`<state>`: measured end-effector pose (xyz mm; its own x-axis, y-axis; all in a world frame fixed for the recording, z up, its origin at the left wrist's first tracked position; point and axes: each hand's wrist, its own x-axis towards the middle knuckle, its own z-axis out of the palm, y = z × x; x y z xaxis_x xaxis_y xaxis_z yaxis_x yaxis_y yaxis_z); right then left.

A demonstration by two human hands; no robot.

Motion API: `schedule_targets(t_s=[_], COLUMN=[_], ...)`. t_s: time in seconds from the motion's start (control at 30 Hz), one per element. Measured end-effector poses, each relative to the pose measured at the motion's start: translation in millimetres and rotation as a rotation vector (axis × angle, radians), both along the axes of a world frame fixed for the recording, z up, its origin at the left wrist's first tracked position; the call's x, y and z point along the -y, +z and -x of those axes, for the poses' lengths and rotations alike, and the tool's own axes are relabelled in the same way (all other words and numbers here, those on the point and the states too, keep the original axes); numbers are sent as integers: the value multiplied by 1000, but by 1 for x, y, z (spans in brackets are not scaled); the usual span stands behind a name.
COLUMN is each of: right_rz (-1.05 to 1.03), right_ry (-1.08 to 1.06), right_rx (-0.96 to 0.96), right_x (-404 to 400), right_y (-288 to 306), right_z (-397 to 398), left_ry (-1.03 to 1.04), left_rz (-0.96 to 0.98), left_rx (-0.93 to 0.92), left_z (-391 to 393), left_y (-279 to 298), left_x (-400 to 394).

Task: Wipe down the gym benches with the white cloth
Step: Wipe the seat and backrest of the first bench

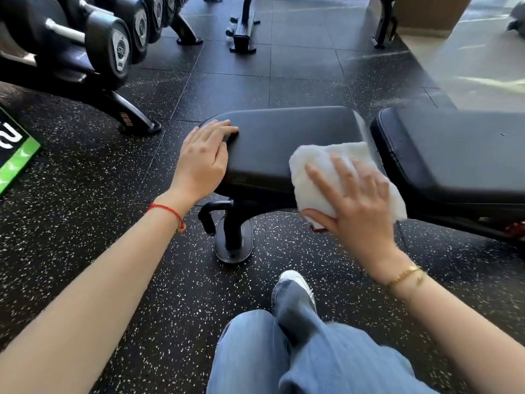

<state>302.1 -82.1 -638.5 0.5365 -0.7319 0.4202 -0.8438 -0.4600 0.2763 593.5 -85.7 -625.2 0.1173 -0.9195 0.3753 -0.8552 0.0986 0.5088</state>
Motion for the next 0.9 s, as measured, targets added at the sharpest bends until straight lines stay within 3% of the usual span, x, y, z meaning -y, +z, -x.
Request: schedule_targets(t_s=[0.1,0.23,0.4,0.5,0.6,0.73,0.9], right_rz=[-32,-92,-24,-204,-300,-375,-288], right_ry=[18,53,10,-37,-71,-55,48], right_rx=[45,-40,26,147,254,153,84], right_x=[3,-1,-1,6,26,28,-10], right_y=[5,7,2,11,25,32,17], right_z=[-43,-101,-19,24,6,-43,-10], left_ry=[3,-9,-16,-4,19,24,8], left_rz=[-3,-7,-16,-21,-24,-23,-11], left_rx=[20,10,19,29,45,40,17], left_z=[0,0,0,2,4,6,3], left_y=[0,1,2,2,2,2,2], left_x=[0,0,-2,0,1,-1,-2])
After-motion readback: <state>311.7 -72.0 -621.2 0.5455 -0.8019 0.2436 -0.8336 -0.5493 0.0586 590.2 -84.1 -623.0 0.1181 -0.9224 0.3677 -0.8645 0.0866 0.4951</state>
